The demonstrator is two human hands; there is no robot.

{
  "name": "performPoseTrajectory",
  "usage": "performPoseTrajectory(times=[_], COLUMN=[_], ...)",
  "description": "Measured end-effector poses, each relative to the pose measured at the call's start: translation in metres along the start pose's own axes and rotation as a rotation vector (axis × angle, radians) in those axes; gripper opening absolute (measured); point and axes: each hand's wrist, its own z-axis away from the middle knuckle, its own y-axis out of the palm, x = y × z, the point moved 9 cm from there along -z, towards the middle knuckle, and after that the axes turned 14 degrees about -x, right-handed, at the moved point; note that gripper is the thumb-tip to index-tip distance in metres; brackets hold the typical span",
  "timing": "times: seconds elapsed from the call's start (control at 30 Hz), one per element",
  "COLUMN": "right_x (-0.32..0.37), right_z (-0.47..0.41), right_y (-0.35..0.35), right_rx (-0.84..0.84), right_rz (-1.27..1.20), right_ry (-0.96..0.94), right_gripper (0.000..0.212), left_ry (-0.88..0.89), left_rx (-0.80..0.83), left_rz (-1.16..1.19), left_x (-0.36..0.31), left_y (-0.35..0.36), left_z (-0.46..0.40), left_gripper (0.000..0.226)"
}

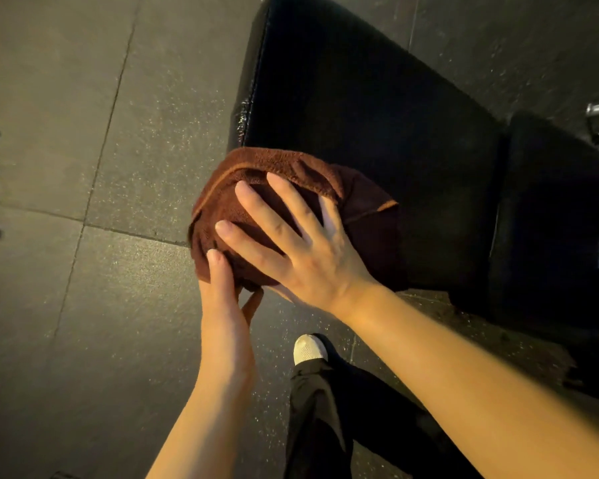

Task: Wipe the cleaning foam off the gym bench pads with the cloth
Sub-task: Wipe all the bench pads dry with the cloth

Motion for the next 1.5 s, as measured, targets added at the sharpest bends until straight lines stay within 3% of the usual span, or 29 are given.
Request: performPoseTrajectory(times=[0.13,0.23,0.3,0.37,0.47,0.57,0.63,0.7,0.8,0.83,0.9,0.93,1.03,1.17,1.3,1.4,1.43,1.5], right_x=[-0.023,-0.053,-0.075,-0.104,-0.159,-0.186,-0.183,-0.18,-0.181,-0.176,-0.172,-0.176,-0.196,-0.209,-0.206,-0.184,-0.179,-0.182], right_z=[0.046,0.098,0.134,0.171,0.23,0.278,0.282,0.28,0.298,0.31,0.36,0.393,0.45,0.409,0.382,0.336,0.318,0.3], right_y=[-0.012,-0.019,-0.022,-0.026,-0.034,-0.041,-0.042,-0.045,-0.057,-0.063,-0.073,-0.075,-0.077,-0.086,-0.07,-0.066,-0.066,-0.06], right_rx=[-0.078,-0.062,-0.01,0.042,0.186,0.264,0.261,0.272,0.362,0.384,0.45,0.535,0.749,0.547,0.418,0.207,0.152,0.105], right_rz=[0.073,0.15,0.173,0.177,0.259,0.213,0.182,0.22,0.203,0.194,0.245,0.302,0.325,0.207,0.163,0.019,-0.035,-0.075], right_ry=[-0.033,-0.024,-0.005,0.061,0.309,0.647,0.66,0.628,0.646,0.625,0.541,0.505,0.424,0.67,0.563,0.299,0.254,0.261], right_gripper=[0.055,0.056,0.062,0.073,0.08,0.085,0.067,0.063,0.085,0.081,0.053,0.05,0.072,0.088,0.097,0.067,0.051,0.043], left_ry=[-0.015,-0.121,-0.155,-0.076,0.237,0.841,1.268,1.547,1.704,1.72,1.753,1.772,1.802,1.952,2.086,2.184,2.219,2.248], left_rx=[-0.143,-0.196,-0.209,-0.183,-0.065,0.18,0.278,0.306,0.326,0.32,0.317,0.312,0.213,0.119,0.04,-0.01,-0.043,-0.103], left_rz=[-0.01,-0.065,-0.158,-0.324,-0.504,-0.804,-0.972,-1.094,-1.279,-1.357,-1.463,-1.476,-1.437,-1.292,-1.162,-1.035,-0.974,-0.844], left_x=[0.022,0.055,0.078,0.093,0.089,0.069,0.066,0.066,0.074,0.076,0.082,0.084,0.081,0.08,0.083,0.092,0.095,0.102], left_y=[0.005,0.017,0.026,0.036,0.07,0.139,0.182,0.213,0.228,0.228,0.23,0.232,0.24,0.242,0.242,0.24,0.237,0.232], left_z=[0.019,0.043,0.059,0.074,0.092,0.119,0.135,0.136,0.117,0.108,0.101,0.102,0.102,0.112,0.122,0.131,0.133,0.131], left_gripper=[0.062,0.058,0.043,0.021,0.013,0.018,0.019,0.023,0.032,0.036,0.043,0.044,0.042,0.039,0.03,0.022,0.02,0.023])
